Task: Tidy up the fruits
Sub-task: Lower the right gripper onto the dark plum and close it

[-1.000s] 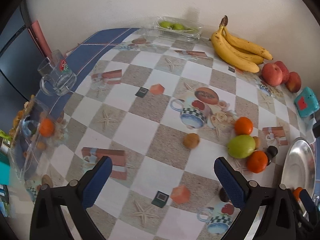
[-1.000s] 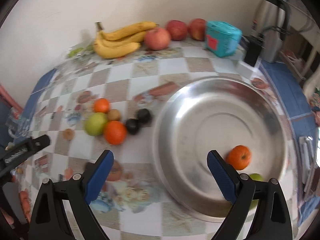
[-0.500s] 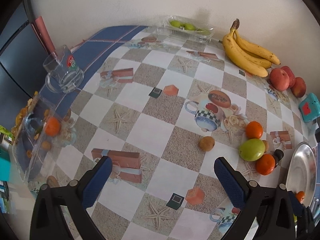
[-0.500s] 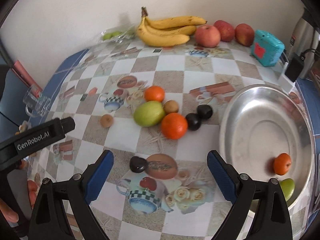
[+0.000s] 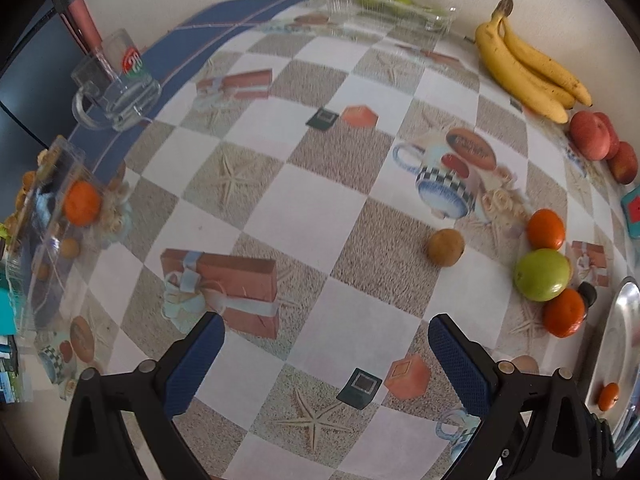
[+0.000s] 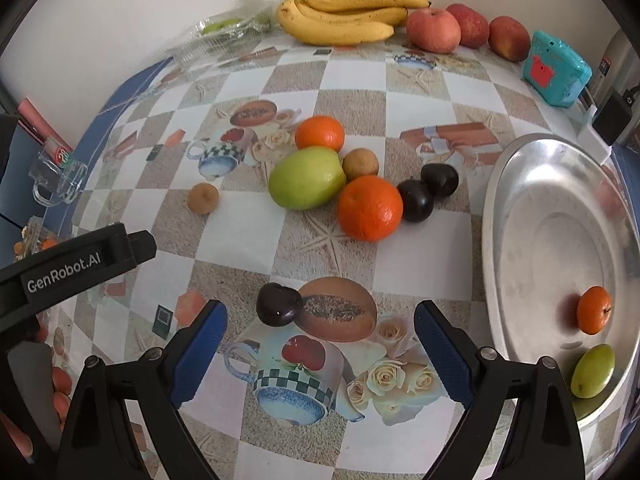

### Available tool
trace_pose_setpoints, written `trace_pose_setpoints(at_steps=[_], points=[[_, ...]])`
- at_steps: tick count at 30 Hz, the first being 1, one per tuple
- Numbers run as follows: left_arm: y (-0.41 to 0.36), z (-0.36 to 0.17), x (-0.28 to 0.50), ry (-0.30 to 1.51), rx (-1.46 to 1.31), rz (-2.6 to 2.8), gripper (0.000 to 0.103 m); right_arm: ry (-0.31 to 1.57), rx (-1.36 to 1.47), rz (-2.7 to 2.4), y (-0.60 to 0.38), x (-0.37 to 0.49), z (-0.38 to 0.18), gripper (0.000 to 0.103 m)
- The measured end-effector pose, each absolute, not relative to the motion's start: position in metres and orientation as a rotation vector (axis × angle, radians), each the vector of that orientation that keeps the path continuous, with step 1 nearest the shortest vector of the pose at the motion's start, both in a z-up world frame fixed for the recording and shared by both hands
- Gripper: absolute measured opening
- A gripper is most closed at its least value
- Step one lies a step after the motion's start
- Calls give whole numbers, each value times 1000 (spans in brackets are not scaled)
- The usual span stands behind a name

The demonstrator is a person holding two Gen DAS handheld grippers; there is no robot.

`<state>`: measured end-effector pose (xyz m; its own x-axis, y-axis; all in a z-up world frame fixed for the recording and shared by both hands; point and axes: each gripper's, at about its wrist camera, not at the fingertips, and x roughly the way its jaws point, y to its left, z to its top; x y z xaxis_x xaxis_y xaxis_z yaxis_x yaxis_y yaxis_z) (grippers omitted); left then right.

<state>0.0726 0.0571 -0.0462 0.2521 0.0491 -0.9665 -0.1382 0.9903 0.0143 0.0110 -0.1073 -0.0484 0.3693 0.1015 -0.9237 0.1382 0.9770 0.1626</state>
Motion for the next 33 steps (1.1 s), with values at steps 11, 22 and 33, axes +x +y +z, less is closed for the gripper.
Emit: trace_pose_setpoints(at_steps=[11, 22, 33], points=[[54, -65, 73, 1363, -85, 143, 103, 1250, 167, -8, -98, 15, -69, 95], [61, -67, 75, 1354, -102, 150, 103, 1196, 79, 16, -81, 20, -63, 82], [59, -66, 76, 1350, -108, 149, 103, 1180, 75, 74, -71, 18, -60, 53]])
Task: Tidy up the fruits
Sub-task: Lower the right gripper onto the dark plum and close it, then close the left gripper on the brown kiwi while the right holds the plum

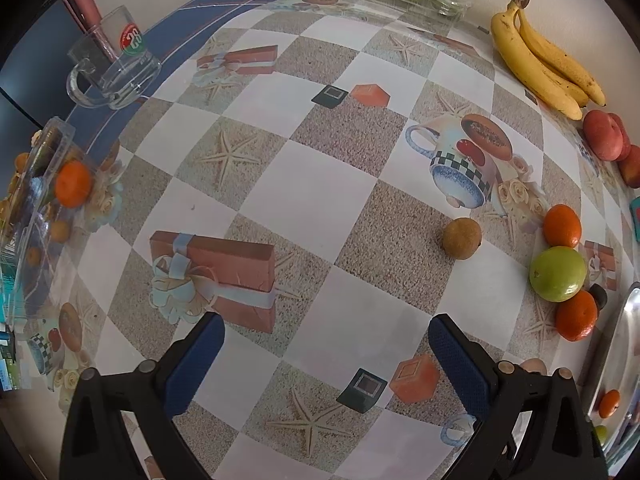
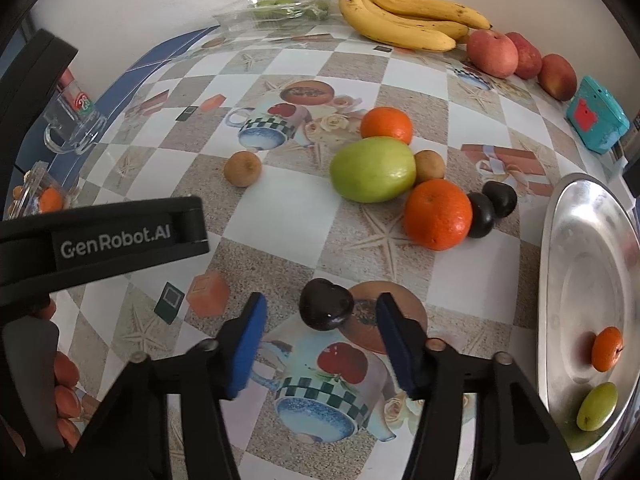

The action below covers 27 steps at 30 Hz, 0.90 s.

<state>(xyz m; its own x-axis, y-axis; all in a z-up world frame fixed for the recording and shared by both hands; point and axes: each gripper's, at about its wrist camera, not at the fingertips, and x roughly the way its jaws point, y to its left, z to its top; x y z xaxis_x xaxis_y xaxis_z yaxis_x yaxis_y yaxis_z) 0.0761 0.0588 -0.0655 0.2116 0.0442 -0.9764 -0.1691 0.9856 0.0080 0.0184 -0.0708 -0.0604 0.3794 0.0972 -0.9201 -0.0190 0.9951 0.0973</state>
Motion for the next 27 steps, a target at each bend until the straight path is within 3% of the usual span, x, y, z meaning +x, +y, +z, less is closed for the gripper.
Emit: trace_pose_setpoints(at_steps=[2, 11, 22, 27], points=[[59, -64, 76, 1349, -109, 147, 103, 1181, 73, 80, -70, 18, -61, 43], [56, -60, 76, 1344, -116, 142, 103, 1182, 104, 66, -74, 17, -62, 27], [64, -46, 78, 1292, -261, 67, 102, 1138, 164, 88, -81, 16, -47, 27], [55, -39, 85, 1263, -281, -16, 89, 1107, 192, 63, -95, 15, -37, 27]])
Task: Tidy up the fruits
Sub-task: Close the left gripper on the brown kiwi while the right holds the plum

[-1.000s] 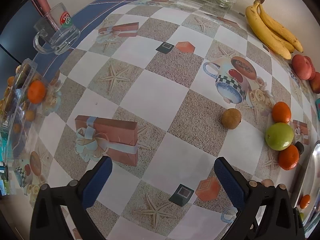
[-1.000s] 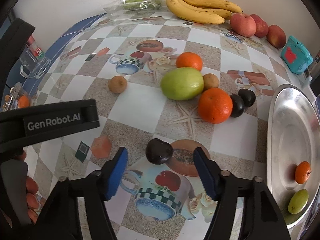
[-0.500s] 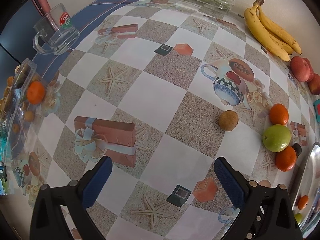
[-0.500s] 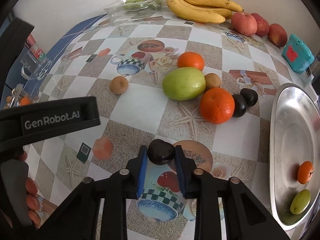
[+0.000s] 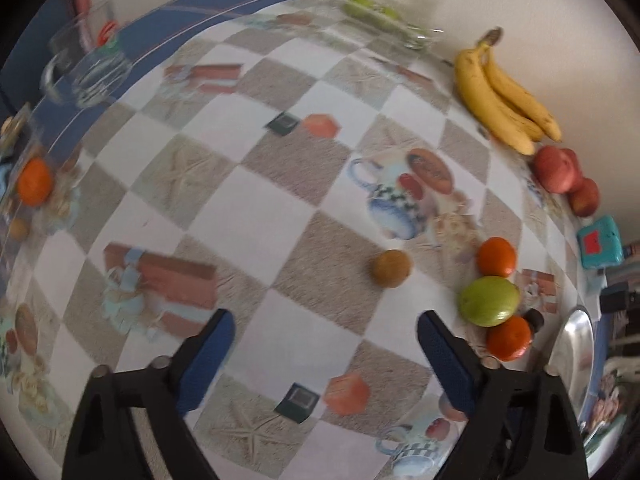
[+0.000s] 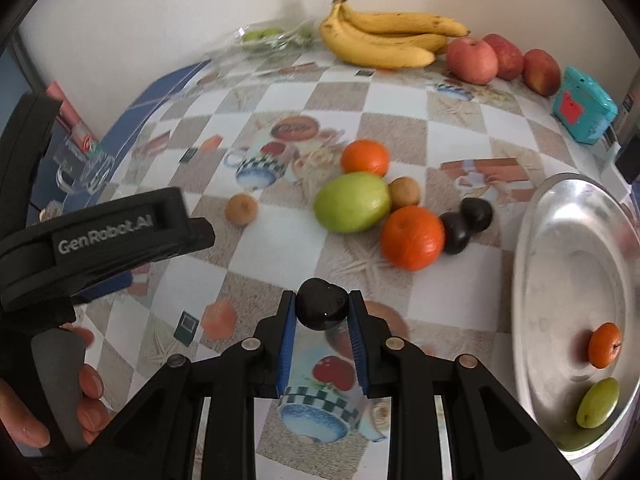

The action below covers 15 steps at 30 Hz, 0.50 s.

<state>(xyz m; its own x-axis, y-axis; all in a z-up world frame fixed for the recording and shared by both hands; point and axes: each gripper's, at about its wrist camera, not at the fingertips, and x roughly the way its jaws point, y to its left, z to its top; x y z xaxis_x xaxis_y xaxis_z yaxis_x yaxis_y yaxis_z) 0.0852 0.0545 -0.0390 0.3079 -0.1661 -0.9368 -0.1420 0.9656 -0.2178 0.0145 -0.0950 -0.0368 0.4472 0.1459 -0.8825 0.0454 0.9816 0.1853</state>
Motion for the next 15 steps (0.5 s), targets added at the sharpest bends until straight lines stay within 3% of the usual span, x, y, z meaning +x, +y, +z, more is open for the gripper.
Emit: trace_pose_setpoints(at_steps=[6, 8, 15], points=[[35, -36, 94, 1210, -245, -100, 68, 1069, 225, 33, -114, 12, -23, 26], [31, -37, 97, 1195, -216, -110, 56, 1054, 237, 26, -120, 12, -19, 27], [25, -43, 103, 1185, -198, -139, 40, 1026, 275, 14, -135, 12, -10, 26]])
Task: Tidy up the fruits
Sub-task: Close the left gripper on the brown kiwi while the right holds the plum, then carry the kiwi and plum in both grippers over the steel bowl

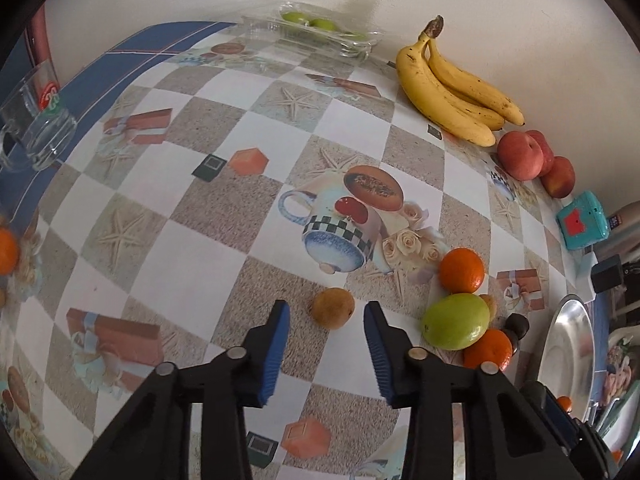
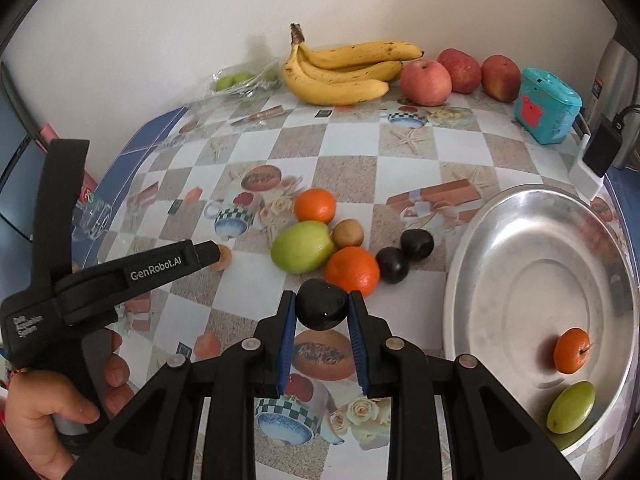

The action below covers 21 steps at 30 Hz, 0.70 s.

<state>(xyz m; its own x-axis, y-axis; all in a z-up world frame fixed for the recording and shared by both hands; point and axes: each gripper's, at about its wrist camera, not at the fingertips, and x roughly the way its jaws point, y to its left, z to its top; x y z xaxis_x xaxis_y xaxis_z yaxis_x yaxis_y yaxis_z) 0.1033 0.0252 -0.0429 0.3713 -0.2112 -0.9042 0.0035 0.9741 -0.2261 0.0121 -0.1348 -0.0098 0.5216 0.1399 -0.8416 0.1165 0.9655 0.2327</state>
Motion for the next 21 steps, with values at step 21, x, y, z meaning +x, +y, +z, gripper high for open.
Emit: trace_pose_setpoints(at_steps=[21], points=[[16, -34, 106, 1174, -165, -153, 20, 1013, 334, -6, -154, 12, -6, 26]])
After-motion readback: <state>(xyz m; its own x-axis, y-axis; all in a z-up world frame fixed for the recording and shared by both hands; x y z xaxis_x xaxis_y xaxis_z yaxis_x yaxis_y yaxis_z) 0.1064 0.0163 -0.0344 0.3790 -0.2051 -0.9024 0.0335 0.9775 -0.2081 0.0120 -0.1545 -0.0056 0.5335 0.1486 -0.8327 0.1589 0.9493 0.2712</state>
